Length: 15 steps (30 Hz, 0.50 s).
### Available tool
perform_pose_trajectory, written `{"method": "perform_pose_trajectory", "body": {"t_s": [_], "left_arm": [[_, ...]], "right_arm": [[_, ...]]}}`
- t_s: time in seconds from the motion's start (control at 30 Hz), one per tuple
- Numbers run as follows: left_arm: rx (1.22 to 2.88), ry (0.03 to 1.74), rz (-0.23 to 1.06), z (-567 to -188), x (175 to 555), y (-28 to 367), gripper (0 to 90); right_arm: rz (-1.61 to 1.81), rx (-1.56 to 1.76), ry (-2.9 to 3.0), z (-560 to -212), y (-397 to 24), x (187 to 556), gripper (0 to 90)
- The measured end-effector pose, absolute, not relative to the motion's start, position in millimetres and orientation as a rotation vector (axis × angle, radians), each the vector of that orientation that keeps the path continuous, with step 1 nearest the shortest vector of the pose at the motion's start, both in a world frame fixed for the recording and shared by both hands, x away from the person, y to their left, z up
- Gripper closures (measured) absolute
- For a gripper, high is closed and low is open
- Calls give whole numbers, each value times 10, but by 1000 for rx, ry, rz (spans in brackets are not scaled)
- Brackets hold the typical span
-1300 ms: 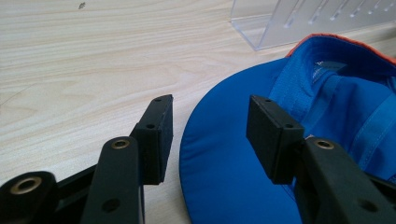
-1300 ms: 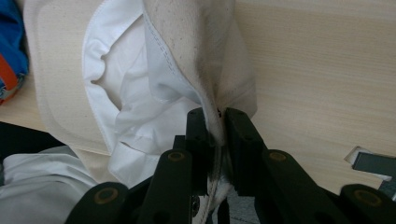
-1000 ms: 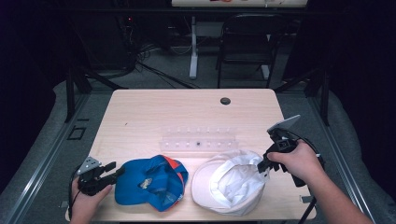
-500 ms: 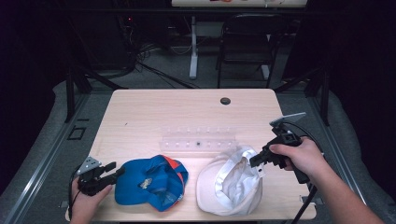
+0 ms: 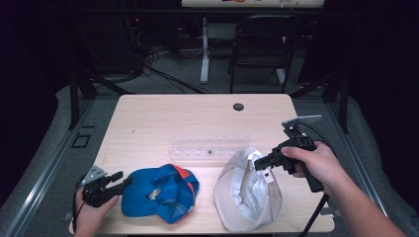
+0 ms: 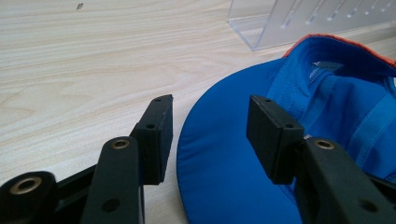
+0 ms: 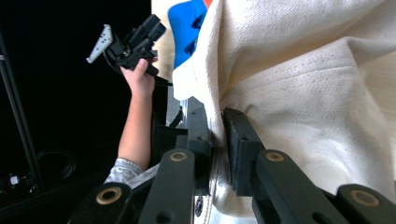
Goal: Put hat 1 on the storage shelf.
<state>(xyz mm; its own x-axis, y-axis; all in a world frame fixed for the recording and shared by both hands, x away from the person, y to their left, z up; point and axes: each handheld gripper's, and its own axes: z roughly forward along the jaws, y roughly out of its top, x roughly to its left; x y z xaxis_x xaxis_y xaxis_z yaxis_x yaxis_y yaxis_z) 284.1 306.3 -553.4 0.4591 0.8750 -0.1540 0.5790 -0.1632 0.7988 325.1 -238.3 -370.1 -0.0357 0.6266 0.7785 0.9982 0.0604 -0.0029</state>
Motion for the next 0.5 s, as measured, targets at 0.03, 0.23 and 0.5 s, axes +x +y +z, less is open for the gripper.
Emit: {"method": "perform_pose_trajectory", "body": {"t_s": [0.03, 0.23, 0.5], "left_arm": [[1858, 1226, 438, -5534, 2841, 3063, 514], [1846, 1224, 444, -5542, 2842, 3056, 514], [1857, 1227, 435, -5534, 2844, 3063, 514]], "right_arm": [[-777, -1630, -1730, -3701, -2383, 3251, 816], [-822, -1621, -1724, -3585, -2382, 3269, 816], [-943, -1613, -1647, -3459, -2439, 3379, 816]]}}
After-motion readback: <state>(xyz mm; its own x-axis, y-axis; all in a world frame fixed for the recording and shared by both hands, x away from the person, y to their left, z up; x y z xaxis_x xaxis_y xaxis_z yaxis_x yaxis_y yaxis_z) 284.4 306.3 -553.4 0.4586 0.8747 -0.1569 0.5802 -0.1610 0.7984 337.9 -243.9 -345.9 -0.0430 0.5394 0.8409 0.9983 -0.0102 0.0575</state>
